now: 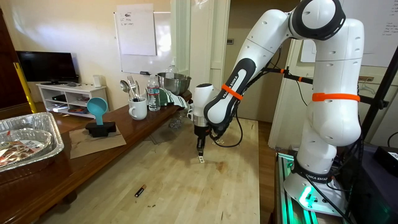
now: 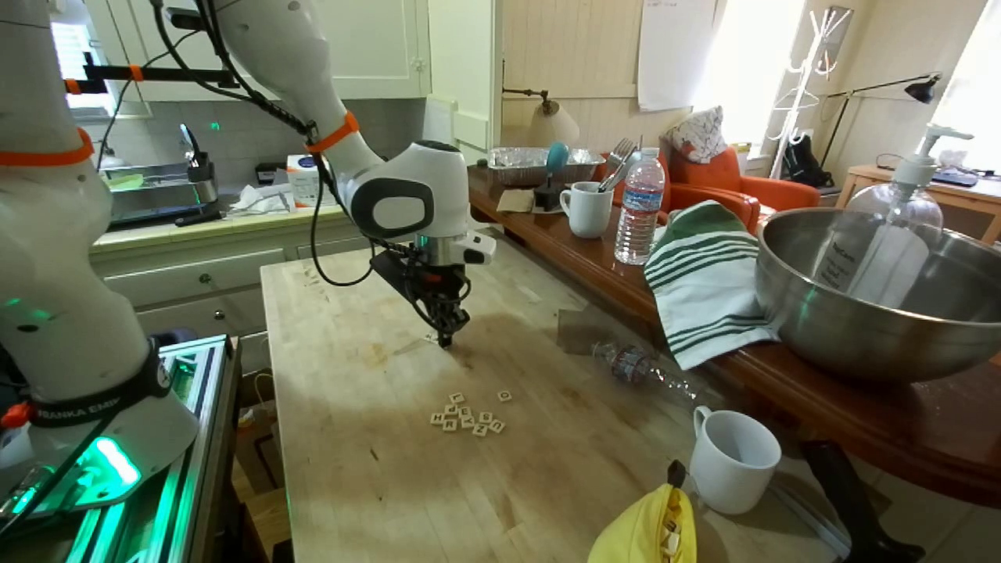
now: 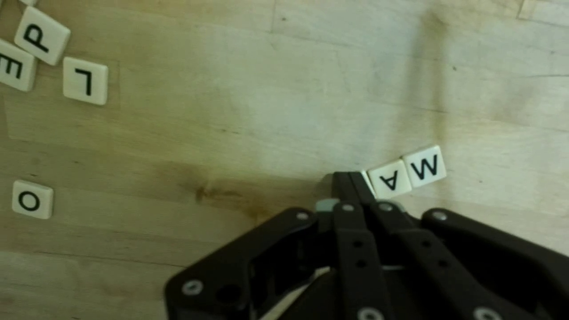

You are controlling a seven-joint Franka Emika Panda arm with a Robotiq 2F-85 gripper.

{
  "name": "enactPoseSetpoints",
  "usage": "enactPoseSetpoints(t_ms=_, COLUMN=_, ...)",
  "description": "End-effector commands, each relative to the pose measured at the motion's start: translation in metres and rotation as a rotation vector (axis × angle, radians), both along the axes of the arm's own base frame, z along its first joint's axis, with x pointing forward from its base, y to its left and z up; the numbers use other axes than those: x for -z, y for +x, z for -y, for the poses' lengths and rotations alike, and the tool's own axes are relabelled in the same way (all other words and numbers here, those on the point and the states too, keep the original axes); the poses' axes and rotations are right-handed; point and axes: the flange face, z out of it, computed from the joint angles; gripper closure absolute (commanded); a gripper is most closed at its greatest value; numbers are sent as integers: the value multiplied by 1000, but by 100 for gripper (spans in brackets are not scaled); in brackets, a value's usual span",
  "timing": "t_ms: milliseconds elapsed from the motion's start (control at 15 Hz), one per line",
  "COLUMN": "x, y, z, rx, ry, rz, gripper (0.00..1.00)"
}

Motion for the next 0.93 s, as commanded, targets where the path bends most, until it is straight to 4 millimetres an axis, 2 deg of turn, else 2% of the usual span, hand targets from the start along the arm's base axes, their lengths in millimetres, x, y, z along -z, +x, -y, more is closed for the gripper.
enactPoseSetpoints(t_ms=0, x=22, y=-12, z=-8, rx=23, ry=-8, rz=-37, gripper=100)
enactPoseSetpoints(t_ms=867, x=17, y=-11, z=-5, rx=74, ry=-20, rz=-30, gripper=100)
